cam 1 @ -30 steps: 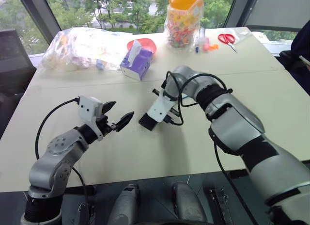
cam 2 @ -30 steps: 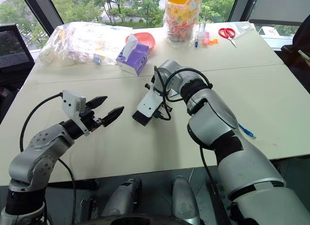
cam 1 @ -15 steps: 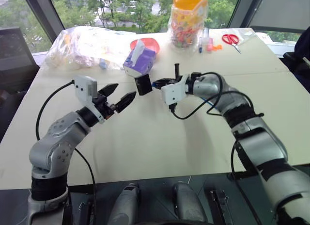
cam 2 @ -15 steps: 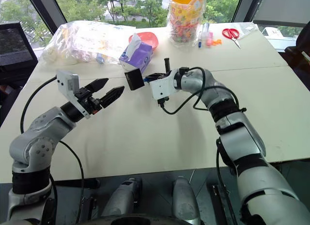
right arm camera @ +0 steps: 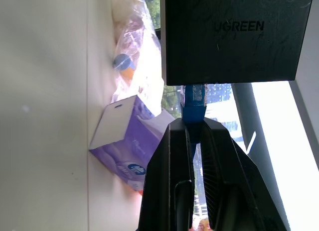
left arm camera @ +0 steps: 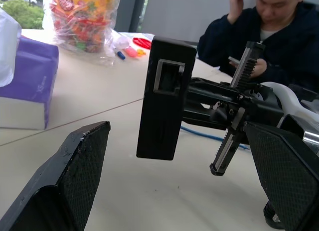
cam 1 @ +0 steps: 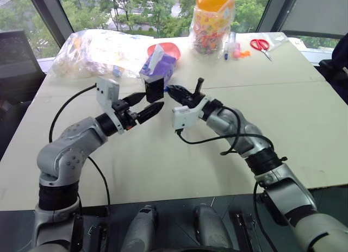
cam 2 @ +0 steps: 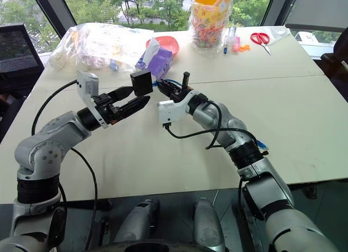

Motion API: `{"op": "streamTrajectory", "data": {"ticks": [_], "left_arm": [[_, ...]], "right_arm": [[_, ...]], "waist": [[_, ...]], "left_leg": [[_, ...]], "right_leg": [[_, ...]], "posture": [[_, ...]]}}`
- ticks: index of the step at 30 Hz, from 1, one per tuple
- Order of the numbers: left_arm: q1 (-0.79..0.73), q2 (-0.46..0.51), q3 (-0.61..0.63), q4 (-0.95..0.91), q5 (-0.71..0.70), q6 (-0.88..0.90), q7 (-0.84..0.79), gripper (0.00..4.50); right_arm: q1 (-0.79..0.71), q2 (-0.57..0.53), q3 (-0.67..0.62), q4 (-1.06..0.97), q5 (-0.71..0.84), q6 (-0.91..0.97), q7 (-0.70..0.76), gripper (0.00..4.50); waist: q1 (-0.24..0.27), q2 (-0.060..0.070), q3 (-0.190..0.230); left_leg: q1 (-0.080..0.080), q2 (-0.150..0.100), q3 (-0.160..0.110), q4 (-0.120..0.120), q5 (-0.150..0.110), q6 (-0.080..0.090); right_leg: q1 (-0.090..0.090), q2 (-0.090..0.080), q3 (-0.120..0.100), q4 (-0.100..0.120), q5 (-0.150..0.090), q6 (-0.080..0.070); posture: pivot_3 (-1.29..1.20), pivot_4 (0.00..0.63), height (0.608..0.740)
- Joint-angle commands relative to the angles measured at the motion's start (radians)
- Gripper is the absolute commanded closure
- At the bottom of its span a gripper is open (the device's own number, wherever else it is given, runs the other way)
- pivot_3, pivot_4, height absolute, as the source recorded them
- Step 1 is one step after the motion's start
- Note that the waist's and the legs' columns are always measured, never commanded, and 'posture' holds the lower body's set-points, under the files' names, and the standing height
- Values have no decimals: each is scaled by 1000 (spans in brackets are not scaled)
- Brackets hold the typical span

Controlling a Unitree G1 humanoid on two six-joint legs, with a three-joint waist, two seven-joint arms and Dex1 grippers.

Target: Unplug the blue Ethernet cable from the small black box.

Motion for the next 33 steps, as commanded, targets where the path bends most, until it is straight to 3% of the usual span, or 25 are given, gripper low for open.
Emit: {"op": "streamTrajectory", "data": {"ticks": [1,7,11,19,28,31,33], "left_arm": [[-17,5,0,-11,12,-31,-13,0],[-27,-2,6,1,20,-45,-21,0],[-26,5,-8,15,46,-66,-34,1132],[-14,5,-24,35,73,-79,-64,4009],[-1,26,-29,45,89,-61,-84,4021],[3,32,-24,45,84,-55,-92,4021],[5,38,-22,47,83,-53,-98,4021]], "right_arm": [[-17,-9,-1,-52,-3,-10,-20,4480],[-23,-23,13,-54,-9,-25,-24,4480],[-26,-33,19,-57,-16,-40,-28,4500],[-16,-42,28,-86,-19,-56,-23,4500],[-11,-47,23,-104,40,-69,24,4500],[-12,-44,6,-103,93,-69,52,3338],[-7,-30,-7,-98,149,-28,101,2329]], "waist": [[0,0,0],[0,0,0],[0,0,0],[0,-1,1],[0,-2,1],[0,-2,1],[0,-3,2]], "left_leg": [[0,0,0,0,0,0],[0,0,0,0,0,0],[0,0,0,0,0,0],[0,0,0,0,0,0],[0,0,0,0,0,0],[0,0,0,0,0,0],[0,0,0,-1,0,0]], "right_leg": [[0,0,0,0,0,0],[0,0,0,0,0,0],[0,0,0,0,0,0],[0,0,0,-1,0,0],[0,0,0,-1,0,0],[0,0,0,-1,0,0],[0,0,0,-1,0,0]], "posture": [[0,150,726],[0,150,726],[0,150,726],[0,150,726],[0,150,726],[0,150,726],[0,150,726]]}}
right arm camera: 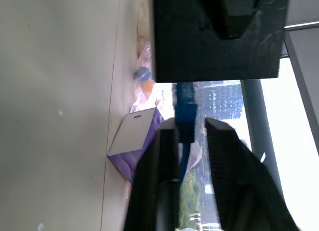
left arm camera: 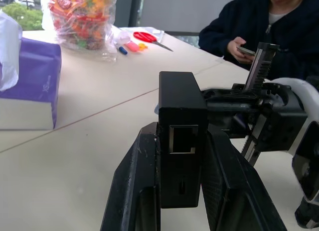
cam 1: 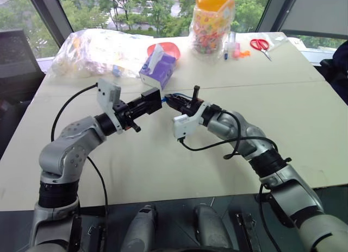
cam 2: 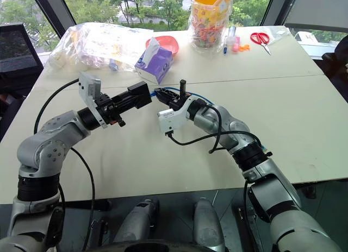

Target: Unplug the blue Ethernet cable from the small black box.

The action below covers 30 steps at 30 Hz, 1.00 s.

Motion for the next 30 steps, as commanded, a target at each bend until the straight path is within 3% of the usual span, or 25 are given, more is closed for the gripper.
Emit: {"op": "streamTrajectory", "data": {"ticks": [1,4,7,12,17,24,29,30], "left_arm": [[0,21,10,-6,4,-9,-17,4021],[2,60,23,15,9,-33,-77,4021],[-2,116,40,29,-30,-26,-178,4021],[-39,170,73,59,-98,-4,-296,4021],[-63,209,82,58,-165,40,-367,4021],[-76,236,77,51,-205,85,-401,4021],[-88,233,78,55,-204,93,-399,4021],[-90,232,78,57,-202,92,-399,4021]], "right_arm": [[-9,30,-54,-64,159,75,115,1832],[-12,9,-72,-108,485,264,497,234],[-49,-57,-132,-178,793,482,807,234],[-148,-79,-211,-143,1037,793,991,234],[-231,-49,-257,-8,1157,1027,1045,234],[-288,6,-271,80,1196,1106,1074,234],[-309,27,-265,104,1196,1113,1087,2568],[-310,28,-260,98,1197,1123,1094,2568]], "waist": [[0,-1,0],[0,-1,1],[3,-1,2],[0,-2,3],[0,-2,3],[-1,-2,3],[0,-2,3],[0,-2,3]], "left_leg": [[0,0,0,0,0,0],[0,1,0,0,0,0],[-1,1,0,0,0,0],[-1,1,-1,0,-1,1],[-1,2,0,-3,-1,1],[-9,2,0,-4,-1,1],[-12,2,0,-4,-1,0],[-12,2,0,-4,-1,0]], "right_leg": [[0,0,0,0,0,0],[0,0,0,0,0,0],[1,0,-1,-1,0,0],[0,0,-2,-2,0,0],[-1,0,-3,-3,0,0],[-8,0,-3,-5,2,3],[-10,0,-3,-5,2,4],[-10,0,-3,-5,2,4]], "posture": [[0,150,726],[0,150,726],[0,150,726],[0,150,726],[0,150,726],[0,150,726],[0,150,726],[0,150,726]]}}
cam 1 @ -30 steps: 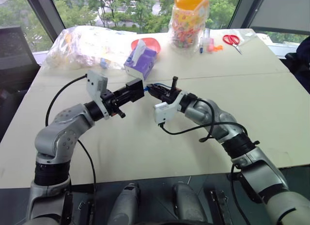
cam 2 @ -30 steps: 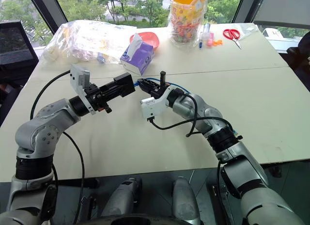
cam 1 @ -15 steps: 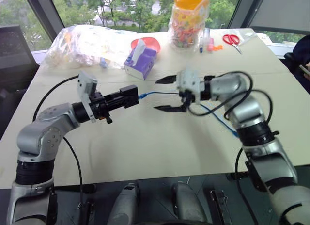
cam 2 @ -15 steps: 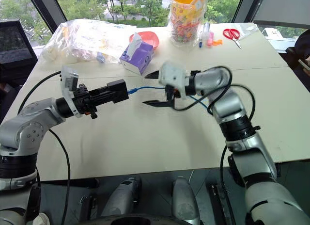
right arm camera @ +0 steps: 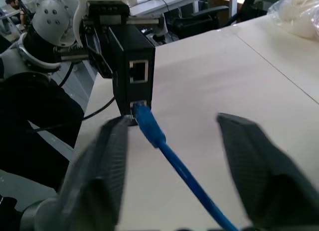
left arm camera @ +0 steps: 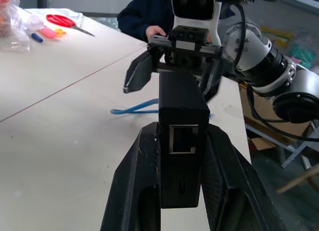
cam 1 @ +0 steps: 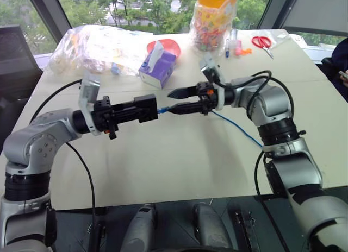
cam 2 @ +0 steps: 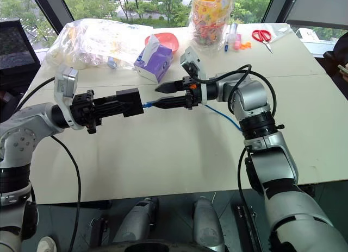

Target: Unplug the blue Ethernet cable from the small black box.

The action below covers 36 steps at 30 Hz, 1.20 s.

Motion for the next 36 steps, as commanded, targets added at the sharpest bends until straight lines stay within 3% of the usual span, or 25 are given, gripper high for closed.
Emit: {"op": "streamTrajectory", "data": {"ticks": [1,29,32,34,36], "left_arm": [[-21,10,21,-17,-21,-2,-3,4021],[-37,-3,16,-22,-26,0,5,4021],[-32,-1,18,-28,-26,-1,6,4021],[-29,0,17,-31,-27,-1,6,4021],[-27,3,16,-33,-28,-2,5,4021]], "right_arm": [[-25,3,-11,-27,23,21,26,2568],[12,33,38,-115,14,58,42,2568],[14,32,41,-116,12,55,44,3419],[14,31,41,-114,11,55,45,4311],[14,31,41,-113,10,53,47,4414]], "waist": [[0,0,0],[0,0,0],[0,0,0],[0,0,0],[-1,0,0]], "left_leg": [[0,0,0,0,0,0],[0,0,0,1,0,0],[0,0,0,1,0,0],[0,0,0,1,0,0],[0,0,0,1,0,0]], "right_leg": [[0,0,0,0,0,0],[-1,0,0,3,0,0],[-1,0,0,3,0,0],[-1,0,0,3,0,0],[-1,0,0,3,0,0]], "posture": [[0,150,726],[0,150,726],[0,150,726],[0,150,726],[0,150,726]]}}
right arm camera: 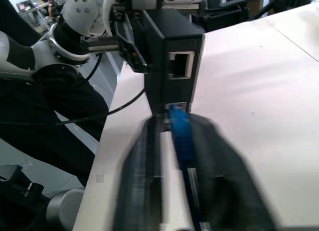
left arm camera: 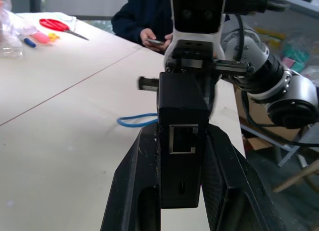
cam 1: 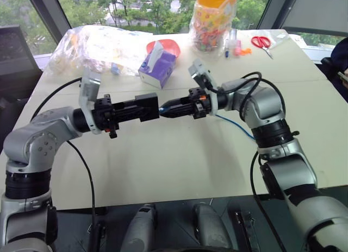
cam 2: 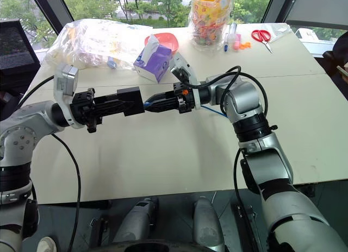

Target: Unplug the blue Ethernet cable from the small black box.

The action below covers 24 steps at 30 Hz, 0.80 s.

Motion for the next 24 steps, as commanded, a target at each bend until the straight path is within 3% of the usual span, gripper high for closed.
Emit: {"op": "streamTrajectory", "data": {"ticks": [1,9,24], "left_arm": [[-15,8,18,-31,-14,-4,9,4021],[-15,20,22,-46,-29,14,0,4021],[36,63,41,-97,-54,29,-7,4021]], "right_arm": [[-4,10,1,-37,12,-9,7,4414],[2,-1,4,-21,-9,-31,9,4414],[-24,-123,-74,353,-193,-380,-112,4414]], "waist": [[0,0,0],[0,0,0],[-1,0,0]], "left_leg": [[0,0,0,0,0,0],[0,0,0,0,0,0],[-2,0,0,3,0,0]], "right_leg": [[0,0,0,0,0,0],[0,0,0,0,0,0],[-1,0,0,1,0,0]], "posture": [[0,150,726],[0,150,726],[0,150,726]]}}
